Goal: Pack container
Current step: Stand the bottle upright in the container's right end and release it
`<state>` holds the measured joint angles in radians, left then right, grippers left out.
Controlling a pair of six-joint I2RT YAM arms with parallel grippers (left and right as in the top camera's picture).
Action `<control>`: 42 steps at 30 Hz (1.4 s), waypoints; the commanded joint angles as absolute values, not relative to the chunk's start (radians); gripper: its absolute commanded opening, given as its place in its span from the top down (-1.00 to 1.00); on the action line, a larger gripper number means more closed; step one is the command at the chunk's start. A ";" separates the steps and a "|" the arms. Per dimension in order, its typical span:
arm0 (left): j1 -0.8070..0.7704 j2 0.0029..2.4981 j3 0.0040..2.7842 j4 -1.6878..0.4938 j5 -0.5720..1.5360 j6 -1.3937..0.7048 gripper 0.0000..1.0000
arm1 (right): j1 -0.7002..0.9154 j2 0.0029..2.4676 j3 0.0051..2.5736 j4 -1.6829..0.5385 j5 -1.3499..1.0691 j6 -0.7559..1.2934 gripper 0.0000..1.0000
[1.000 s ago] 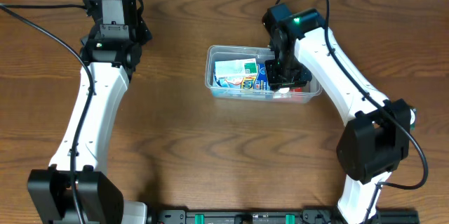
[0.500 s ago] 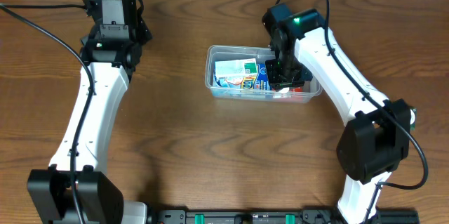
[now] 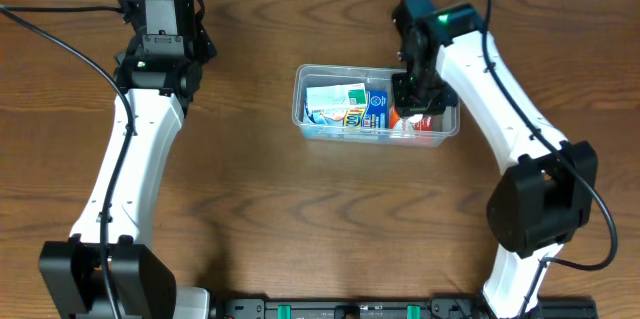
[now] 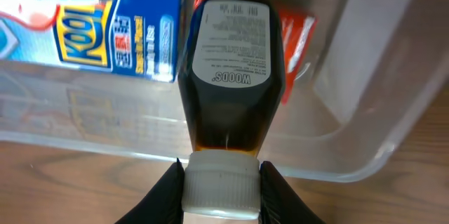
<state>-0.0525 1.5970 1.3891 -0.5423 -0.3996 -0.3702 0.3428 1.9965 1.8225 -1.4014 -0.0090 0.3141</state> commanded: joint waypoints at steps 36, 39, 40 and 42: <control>-0.049 1.599 1.393 -0.542 -0.411 -0.383 -0.96 | 0.293 1.998 1.870 -1.225 0.057 0.317 0.44; -0.049 1.599 1.393 -0.542 -0.411 -0.383 -0.96 | 0.293 1.998 1.869 -1.217 0.057 0.317 0.44; -0.049 1.599 1.393 -0.542 -0.411 -0.383 -0.96 | 0.293 1.998 1.869 -1.215 0.057 0.317 0.45; -0.049 1.599 1.393 -0.542 -0.411 -0.383 -0.96 | 0.293 1.999 1.869 -1.213 0.060 0.317 0.44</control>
<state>-0.0525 1.5970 1.3891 -0.5423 -0.3996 -0.3702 0.3004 1.9961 1.8450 -1.2182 0.0414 0.3141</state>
